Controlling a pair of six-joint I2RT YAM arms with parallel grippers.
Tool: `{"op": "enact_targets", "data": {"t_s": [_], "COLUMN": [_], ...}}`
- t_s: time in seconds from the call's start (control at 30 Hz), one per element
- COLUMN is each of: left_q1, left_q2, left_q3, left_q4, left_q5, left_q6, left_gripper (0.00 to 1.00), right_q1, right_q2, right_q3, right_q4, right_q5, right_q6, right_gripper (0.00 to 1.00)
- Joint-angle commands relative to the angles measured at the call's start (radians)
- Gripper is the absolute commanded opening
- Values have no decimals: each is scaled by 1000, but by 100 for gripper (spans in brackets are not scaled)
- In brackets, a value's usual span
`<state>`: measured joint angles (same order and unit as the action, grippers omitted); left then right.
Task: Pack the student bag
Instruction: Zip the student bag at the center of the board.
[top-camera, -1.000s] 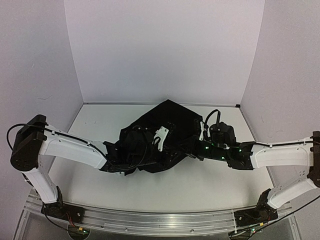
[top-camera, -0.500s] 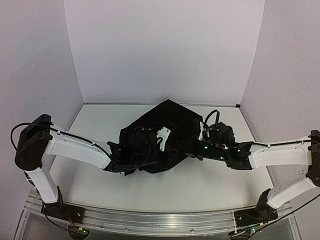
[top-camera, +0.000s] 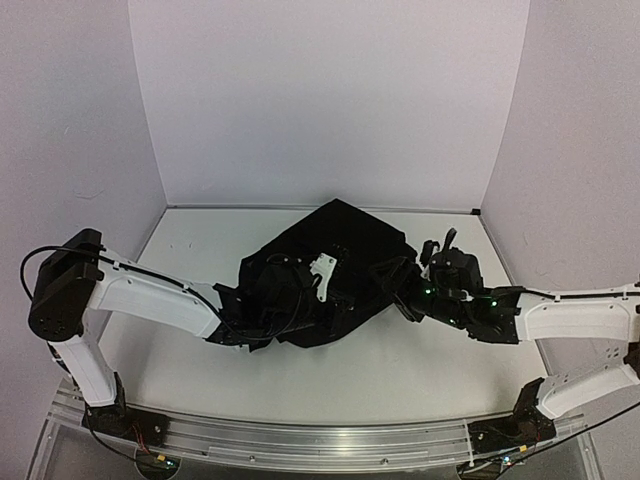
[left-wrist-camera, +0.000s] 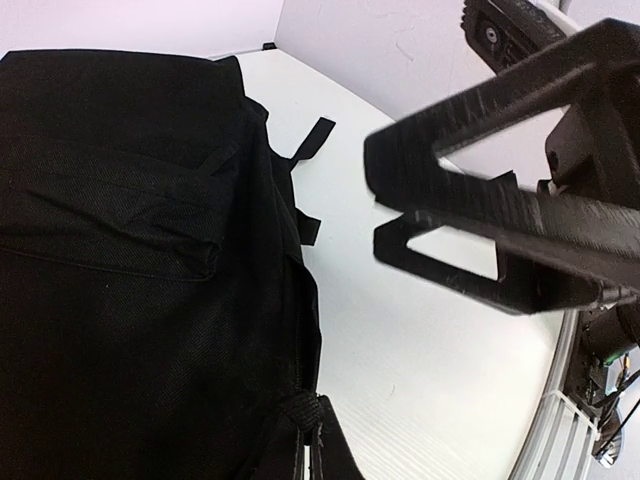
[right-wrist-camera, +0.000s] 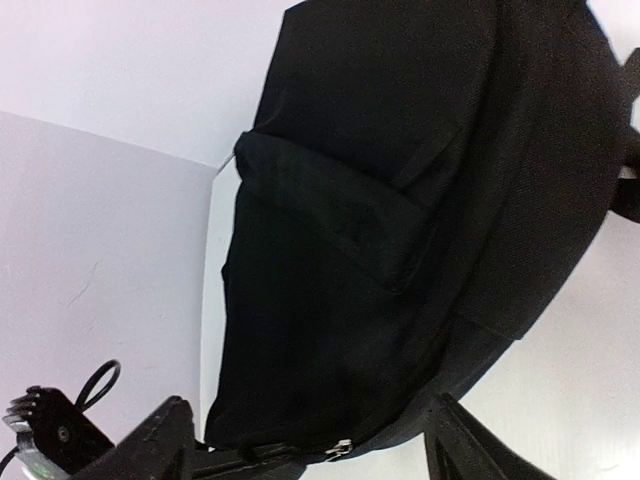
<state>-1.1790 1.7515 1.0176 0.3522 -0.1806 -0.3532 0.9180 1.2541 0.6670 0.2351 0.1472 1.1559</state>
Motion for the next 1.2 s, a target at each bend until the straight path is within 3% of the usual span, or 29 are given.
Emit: {"op": "enact_targets", "data": {"t_s": [0.0, 0.17, 0.3, 0.53, 0.77, 1.17], "left_q1": [3, 3, 3, 2, 3, 28], "left_q2": [-51, -56, -53, -60, -96, -265], "left_q3": [-6, -5, 4, -1, -32, -152], "left_q4": [16, 20, 19, 18, -2, -50], "left_q5": [-18, -10, -2, 1, -45, -111], "left_q6": [-21, -27, -29, -24, -19, -24], "left_gripper": [0, 0, 0, 0, 0, 0], "right_q1": [1, 0, 0, 0, 0, -100], "right_q2": [11, 100, 171, 233, 253, 230], "right_q3": [-7, 31, 70, 106, 97, 47], "right_q4": [-96, -98, -93, -88, -88, -88], "right_q5": [97, 29, 3, 4, 38, 43], "right_q6": [139, 179, 166, 156, 185, 170], "right_gripper": [71, 60, 57, 39, 0, 0]}}
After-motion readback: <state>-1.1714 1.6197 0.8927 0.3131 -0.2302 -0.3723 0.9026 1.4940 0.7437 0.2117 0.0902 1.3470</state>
